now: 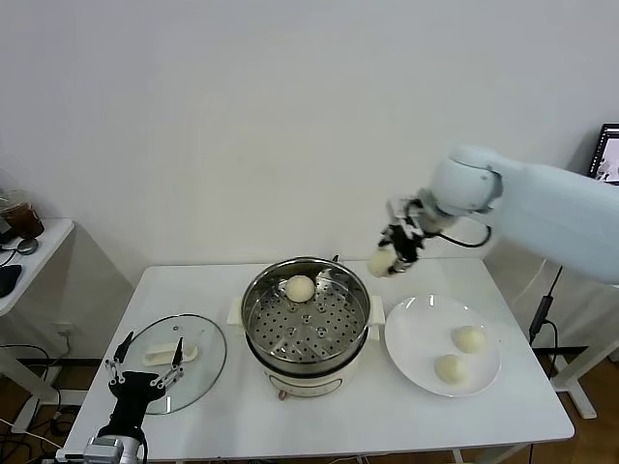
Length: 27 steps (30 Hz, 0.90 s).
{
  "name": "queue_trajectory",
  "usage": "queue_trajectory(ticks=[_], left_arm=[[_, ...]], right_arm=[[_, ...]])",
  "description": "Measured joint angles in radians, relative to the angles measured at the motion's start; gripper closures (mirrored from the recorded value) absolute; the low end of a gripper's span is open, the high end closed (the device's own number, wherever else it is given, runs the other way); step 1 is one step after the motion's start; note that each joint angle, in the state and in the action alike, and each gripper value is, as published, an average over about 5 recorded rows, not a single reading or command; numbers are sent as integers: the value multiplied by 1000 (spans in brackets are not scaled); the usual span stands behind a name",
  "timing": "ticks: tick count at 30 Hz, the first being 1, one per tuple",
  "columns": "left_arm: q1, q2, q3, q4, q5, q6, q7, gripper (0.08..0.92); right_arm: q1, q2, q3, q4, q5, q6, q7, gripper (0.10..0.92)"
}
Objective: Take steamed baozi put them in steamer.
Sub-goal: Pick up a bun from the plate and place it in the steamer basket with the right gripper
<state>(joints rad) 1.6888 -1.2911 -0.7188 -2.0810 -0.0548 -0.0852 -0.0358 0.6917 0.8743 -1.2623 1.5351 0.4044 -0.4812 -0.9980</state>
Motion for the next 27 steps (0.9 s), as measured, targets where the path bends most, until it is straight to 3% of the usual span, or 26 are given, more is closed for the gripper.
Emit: queue_trajectory(ticks=[12, 27], left_arm=[[-13, -12, -18, 8, 4, 1, 0, 177], [-21, -14, -22, 15, 4, 1, 0, 177]], right_arm=[[-77, 283, -32, -94, 141, -147, 127, 491], [-194, 484, -43, -234, 168, -220, 204, 463]])
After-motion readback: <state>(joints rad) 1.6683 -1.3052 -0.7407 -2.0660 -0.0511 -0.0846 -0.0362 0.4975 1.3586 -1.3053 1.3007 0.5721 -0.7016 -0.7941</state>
